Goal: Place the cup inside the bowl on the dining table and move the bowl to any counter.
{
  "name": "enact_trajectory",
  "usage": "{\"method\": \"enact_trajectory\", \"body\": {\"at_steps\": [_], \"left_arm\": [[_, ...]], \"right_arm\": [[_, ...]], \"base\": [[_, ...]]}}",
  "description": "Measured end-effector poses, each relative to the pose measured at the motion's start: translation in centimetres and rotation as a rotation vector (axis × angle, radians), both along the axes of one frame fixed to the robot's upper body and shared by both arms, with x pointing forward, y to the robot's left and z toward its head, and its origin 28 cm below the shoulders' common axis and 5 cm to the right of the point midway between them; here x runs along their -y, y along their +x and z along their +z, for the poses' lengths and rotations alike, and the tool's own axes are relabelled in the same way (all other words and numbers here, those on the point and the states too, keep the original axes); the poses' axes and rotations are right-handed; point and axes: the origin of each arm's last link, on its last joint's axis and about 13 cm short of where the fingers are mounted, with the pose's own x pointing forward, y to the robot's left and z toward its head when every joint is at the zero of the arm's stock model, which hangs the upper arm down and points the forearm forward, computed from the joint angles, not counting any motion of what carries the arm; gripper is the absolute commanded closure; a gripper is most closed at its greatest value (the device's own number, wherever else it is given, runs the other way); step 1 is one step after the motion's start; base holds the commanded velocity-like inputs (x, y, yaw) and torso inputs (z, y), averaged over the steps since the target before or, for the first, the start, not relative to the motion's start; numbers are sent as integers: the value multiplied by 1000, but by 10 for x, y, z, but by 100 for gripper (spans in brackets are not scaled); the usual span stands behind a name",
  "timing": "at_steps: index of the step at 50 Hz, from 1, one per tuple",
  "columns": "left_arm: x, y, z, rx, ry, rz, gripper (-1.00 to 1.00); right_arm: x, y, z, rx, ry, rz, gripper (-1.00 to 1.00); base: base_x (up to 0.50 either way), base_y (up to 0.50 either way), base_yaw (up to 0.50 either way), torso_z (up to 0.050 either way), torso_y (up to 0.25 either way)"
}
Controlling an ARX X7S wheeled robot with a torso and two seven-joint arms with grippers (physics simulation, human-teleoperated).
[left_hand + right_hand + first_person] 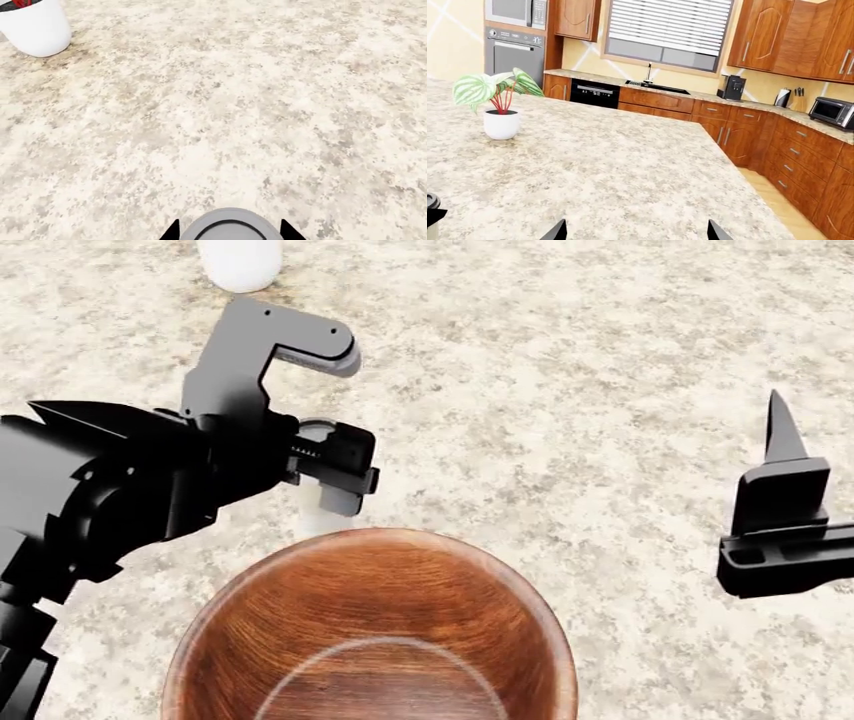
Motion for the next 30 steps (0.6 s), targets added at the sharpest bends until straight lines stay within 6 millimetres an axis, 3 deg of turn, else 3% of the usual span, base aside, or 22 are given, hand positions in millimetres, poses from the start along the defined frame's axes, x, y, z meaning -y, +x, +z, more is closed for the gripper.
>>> {"method": "enact_trajectory", "body": {"at_steps": [15,30], "left_arm": [[-16,-14,42,134,-39,6,100],[-35,-74,82,247,-113,-71,100]], "right_arm": [[0,0,1,-1,-2,2,-100],[0,-3,3,-2,-5,0,-100]], "base": [[0,0,0,0,1],[0,0,0,0,0]]}}
